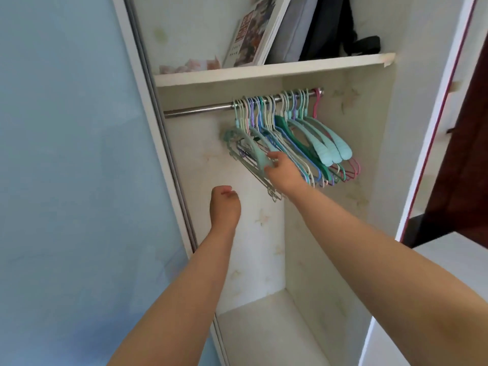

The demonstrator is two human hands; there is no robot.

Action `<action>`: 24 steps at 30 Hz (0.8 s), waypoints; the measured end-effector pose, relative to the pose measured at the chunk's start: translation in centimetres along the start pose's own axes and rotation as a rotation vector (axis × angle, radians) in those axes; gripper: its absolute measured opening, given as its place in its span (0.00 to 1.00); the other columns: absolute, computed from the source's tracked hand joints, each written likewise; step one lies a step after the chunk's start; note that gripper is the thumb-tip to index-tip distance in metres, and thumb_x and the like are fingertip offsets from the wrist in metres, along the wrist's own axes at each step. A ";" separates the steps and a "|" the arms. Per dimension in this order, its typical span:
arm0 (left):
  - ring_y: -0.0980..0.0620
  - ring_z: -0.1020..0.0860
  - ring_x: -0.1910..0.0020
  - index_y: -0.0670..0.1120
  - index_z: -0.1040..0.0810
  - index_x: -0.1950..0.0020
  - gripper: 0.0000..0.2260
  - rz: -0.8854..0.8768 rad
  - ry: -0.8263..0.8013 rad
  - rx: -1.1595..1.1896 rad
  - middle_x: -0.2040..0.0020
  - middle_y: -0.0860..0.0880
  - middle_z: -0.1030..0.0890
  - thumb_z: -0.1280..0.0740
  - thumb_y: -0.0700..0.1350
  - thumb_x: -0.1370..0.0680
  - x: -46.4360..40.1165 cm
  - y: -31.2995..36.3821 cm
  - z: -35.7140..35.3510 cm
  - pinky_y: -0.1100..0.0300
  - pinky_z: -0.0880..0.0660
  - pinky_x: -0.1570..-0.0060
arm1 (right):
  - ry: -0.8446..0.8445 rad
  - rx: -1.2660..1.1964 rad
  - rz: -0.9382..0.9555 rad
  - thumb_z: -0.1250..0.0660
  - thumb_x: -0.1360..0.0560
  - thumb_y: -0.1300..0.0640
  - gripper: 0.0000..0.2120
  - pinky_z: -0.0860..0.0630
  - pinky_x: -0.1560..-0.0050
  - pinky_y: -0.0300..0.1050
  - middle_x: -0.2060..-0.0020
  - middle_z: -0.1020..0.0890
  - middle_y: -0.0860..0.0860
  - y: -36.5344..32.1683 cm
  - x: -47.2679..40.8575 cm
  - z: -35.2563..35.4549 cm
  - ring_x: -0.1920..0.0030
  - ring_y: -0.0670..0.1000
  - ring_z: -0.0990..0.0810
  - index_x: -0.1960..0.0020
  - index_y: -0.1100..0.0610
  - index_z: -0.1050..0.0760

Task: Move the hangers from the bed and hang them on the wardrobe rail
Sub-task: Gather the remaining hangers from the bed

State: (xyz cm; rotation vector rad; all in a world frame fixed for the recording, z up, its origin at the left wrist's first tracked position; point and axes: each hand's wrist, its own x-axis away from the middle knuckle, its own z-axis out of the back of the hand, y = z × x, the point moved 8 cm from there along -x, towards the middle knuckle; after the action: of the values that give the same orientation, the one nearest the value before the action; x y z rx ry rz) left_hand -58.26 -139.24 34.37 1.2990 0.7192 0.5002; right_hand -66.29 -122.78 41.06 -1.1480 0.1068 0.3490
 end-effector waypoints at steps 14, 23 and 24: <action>0.52 0.24 0.61 0.48 0.26 0.55 0.07 0.159 -0.712 -0.085 0.58 0.50 0.21 0.42 0.40 0.22 20.4 -5.0 -17.9 0.59 0.29 0.61 | 0.157 -0.177 -0.509 0.46 0.23 0.67 0.13 0.22 0.58 0.43 0.58 0.17 0.55 20.2 20.2 16.2 0.63 0.52 0.18 0.42 0.60 0.28; 0.55 0.20 0.57 0.51 0.28 0.46 0.05 0.296 -1.067 -0.073 0.53 0.53 0.19 0.41 0.44 0.20 48.4 -5.3 -29.5 0.62 0.27 0.63 | 0.470 -0.238 -0.774 0.45 0.22 0.65 0.11 0.22 0.60 0.44 0.60 0.17 0.54 30.9 43.8 34.7 0.65 0.52 0.18 0.43 0.57 0.29; 0.55 0.20 0.56 0.51 0.28 0.46 0.06 0.307 -1.114 -0.078 0.53 0.53 0.19 0.41 0.45 0.20 52.1 -5.2 -30.4 0.62 0.26 0.63 | 0.511 -0.242 -0.792 0.45 0.22 0.65 0.11 0.22 0.60 0.44 0.61 0.17 0.54 31.8 46.8 37.0 0.66 0.51 0.18 0.43 0.57 0.29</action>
State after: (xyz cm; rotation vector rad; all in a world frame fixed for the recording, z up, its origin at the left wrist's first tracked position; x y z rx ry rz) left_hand -44.68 -83.18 15.86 1.3733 -0.4257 -0.0103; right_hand -36.08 -67.60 16.37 -1.4000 0.0492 -0.6543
